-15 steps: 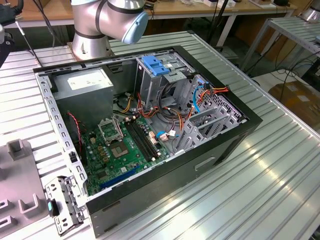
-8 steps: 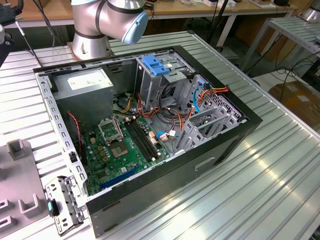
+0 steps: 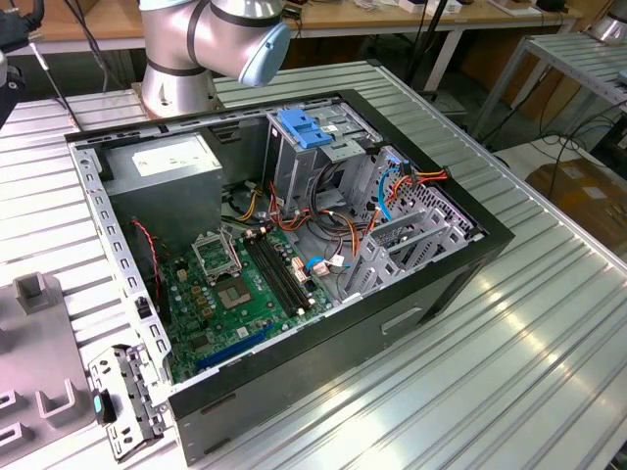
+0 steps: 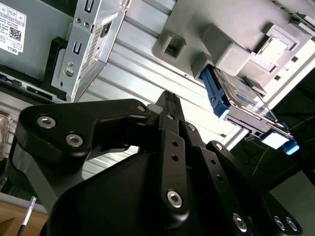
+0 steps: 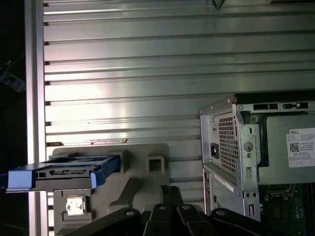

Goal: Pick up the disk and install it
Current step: 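Reach for the disk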

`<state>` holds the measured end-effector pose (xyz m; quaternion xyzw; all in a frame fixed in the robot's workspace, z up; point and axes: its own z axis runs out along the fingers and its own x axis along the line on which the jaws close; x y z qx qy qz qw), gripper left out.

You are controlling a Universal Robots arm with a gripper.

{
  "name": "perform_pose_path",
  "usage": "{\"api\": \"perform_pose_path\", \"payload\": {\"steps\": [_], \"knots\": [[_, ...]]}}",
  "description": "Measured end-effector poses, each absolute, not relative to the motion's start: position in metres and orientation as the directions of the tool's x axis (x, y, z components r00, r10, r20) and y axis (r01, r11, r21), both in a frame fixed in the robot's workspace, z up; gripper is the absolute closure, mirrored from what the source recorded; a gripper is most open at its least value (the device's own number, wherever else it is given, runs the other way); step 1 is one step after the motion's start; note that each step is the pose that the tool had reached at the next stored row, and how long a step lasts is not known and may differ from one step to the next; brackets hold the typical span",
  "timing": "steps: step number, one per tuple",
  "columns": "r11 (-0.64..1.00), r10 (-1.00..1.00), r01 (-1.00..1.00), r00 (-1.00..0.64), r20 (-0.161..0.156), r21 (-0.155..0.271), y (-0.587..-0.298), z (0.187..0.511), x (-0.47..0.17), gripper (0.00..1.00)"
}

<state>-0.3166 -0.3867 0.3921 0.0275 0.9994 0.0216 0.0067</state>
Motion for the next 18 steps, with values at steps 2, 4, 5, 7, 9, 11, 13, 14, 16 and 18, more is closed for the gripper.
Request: {"api": "perform_pose_path", "payload": {"steps": [2, 4, 5, 7, 9, 11, 13, 14, 16, 18], "knots": [[0.998, 0.054, 0.054, -0.998, -0.009, 0.043, -0.387, 0.392, -0.318, 0.89], [0.998, 0.054, 0.053, -0.999, -0.006, 0.043, -0.387, 0.392, -0.319, 0.89], [0.998, 0.053, 0.053, -0.999, -0.006, 0.043, -0.387, 0.392, -0.32, 0.89], [0.998, 0.053, 0.053, -0.999, -0.004, 0.043, -0.387, 0.392, -0.321, 0.89], [0.998, 0.053, 0.053, -0.999, -0.002, 0.043, -0.387, 0.392, -0.322, 0.89], [0.998, 0.052, 0.052, -0.999, -0.001, 0.043, -0.387, 0.391, -0.324, 0.89], [0.998, 0.052, 0.052, -0.999, 0.002, 0.043, -0.387, 0.391, -0.326, 0.89], [0.998, 0.052, 0.052, -0.999, 0.004, 0.043, -0.387, 0.391, -0.327, 0.89], [0.998, 0.052, 0.052, -0.999, 0.005, 0.043, -0.387, 0.391, -0.329, 0.89], [0.998, 0.052, 0.052, -0.999, 0.007, 0.043, -0.387, 0.391, -0.332, 0.89]]}}
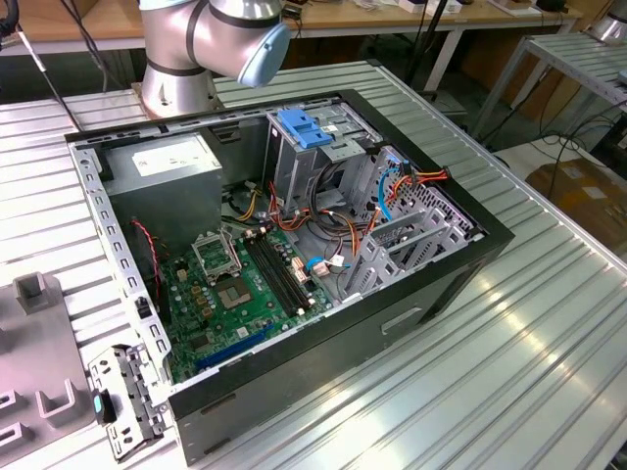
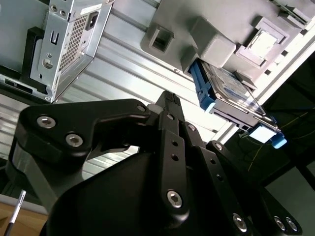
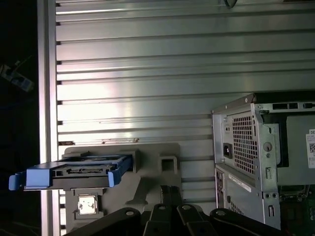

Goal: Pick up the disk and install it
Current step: 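Reach for the disk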

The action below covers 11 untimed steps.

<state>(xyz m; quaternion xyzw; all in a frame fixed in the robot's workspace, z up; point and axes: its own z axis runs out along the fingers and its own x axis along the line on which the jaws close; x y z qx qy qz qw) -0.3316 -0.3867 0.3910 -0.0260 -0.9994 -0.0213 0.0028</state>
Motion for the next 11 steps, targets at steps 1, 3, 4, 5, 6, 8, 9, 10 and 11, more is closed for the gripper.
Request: {"api": "perform_pose_path", "payload": {"steps": [1, 3, 4, 5, 6, 8, 9, 10, 11], "knots": [[0.998, 0.052, 0.052, -0.999, 0.008, 0.042, -0.387, 0.391, -0.333, 0.89], [0.998, 0.052, 0.052, -0.999, 0.009, 0.042, -0.387, 0.391, -0.336, 0.89], [0.998, 0.052, 0.052, -0.999, 0.01, 0.042, -0.387, 0.391, -0.339, 0.89], [0.998, 0.052, 0.052, -0.999, 0.011, 0.042, -0.387, 0.391, -0.341, 0.89], [0.998, 0.052, 0.052, -0.999, 0.012, 0.042, -0.387, 0.391, -0.343, 0.89], [0.998, 0.052, 0.052, -0.999, 0.013, 0.042, -0.387, 0.391, -0.346, 0.89], [0.998, 0.052, 0.052, -0.999, 0.013, 0.042, -0.387, 0.39, -0.348, 0.89], [0.998, 0.052, 0.052, -0.999, 0.014, 0.042, -0.387, 0.39, -0.349, 0.89], [0.998, 0.052, 0.052, -0.999, 0.014, 0.042, -0.387, 0.39, -0.35, 0.89]]}}
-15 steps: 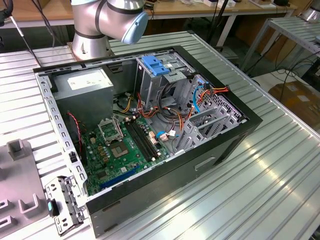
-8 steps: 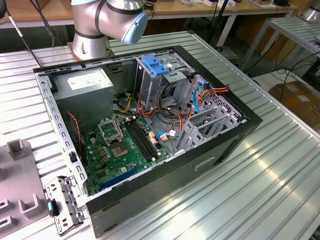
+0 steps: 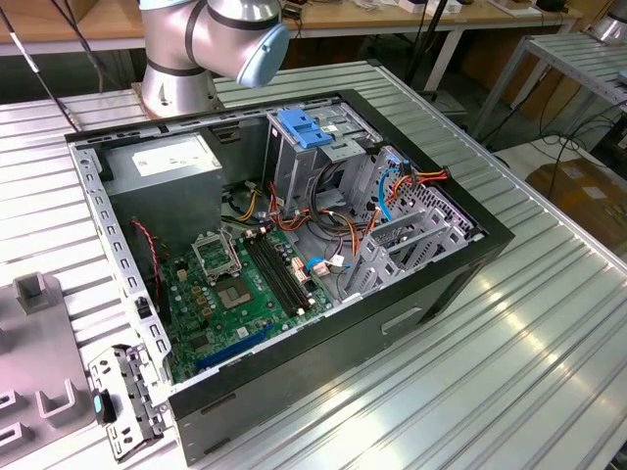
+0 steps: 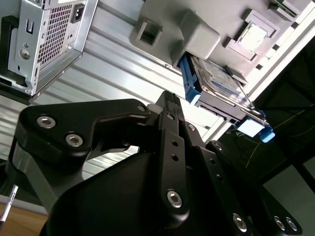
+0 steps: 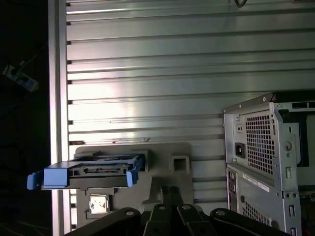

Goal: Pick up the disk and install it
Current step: 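Reach for the disk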

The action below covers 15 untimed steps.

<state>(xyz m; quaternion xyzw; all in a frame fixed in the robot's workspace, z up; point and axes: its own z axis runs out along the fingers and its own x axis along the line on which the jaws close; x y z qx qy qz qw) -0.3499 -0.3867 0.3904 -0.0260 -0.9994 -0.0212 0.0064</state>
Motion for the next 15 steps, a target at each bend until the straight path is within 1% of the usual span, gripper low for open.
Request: {"api": "perform_pose_path", "payload": {"steps": [15], "knots": [[0.998, 0.051, 0.052, -0.998, 0.019, 0.042, -0.387, 0.39, -0.374, 0.89]]}}
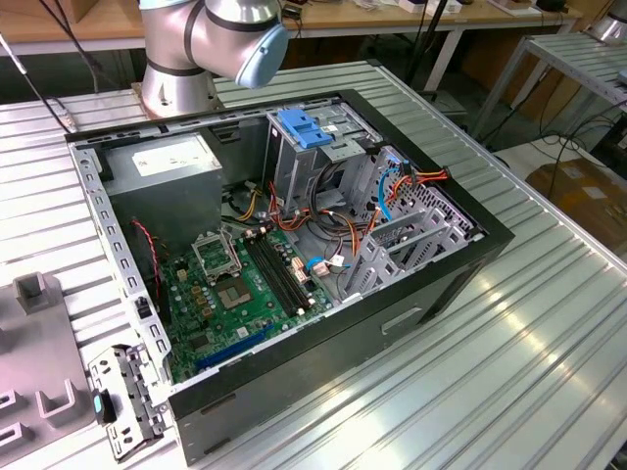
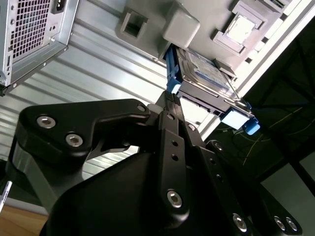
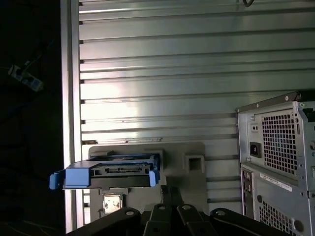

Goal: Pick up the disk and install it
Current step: 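Reach for the disk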

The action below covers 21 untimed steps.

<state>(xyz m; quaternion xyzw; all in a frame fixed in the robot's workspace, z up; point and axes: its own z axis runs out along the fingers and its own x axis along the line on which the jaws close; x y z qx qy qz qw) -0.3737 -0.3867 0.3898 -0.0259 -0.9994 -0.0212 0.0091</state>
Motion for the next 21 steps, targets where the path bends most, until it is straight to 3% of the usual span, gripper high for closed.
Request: {"api": "perform_pose_path", "payload": {"steps": [21], "knots": [[0.998, 0.051, 0.052, -0.998, 0.022, 0.042, -0.387, 0.387, -0.437, 0.89]]}}
